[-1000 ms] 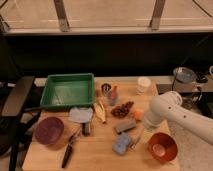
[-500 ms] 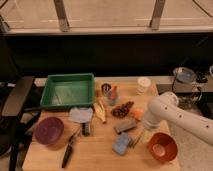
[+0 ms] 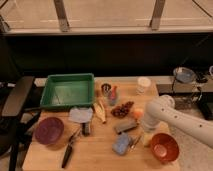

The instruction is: Place fork in red bowl

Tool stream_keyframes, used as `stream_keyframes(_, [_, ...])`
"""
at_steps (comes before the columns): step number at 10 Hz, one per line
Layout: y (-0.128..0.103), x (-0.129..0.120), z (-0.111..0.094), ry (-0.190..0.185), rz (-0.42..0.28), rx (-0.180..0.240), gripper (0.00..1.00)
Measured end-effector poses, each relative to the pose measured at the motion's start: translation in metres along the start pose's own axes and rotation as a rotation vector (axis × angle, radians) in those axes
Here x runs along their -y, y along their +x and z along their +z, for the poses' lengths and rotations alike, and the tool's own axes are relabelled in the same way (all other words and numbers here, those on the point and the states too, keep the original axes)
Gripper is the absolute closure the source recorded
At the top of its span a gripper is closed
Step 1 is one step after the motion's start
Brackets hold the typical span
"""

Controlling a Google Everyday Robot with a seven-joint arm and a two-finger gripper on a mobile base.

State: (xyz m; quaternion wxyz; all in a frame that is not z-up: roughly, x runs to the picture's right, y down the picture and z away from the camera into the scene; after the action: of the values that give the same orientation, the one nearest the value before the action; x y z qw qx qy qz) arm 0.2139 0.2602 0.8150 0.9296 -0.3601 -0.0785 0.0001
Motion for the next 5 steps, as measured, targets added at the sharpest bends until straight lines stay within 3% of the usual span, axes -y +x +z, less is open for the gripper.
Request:
stream_keyframes(1, [0.0015,-0.0004,0.0033,-0.008,0.004,0.006,0.31])
stream_keyframes(5, [0.0014,0.0004,0.0015,-0.012,0.001,0.005,0.73])
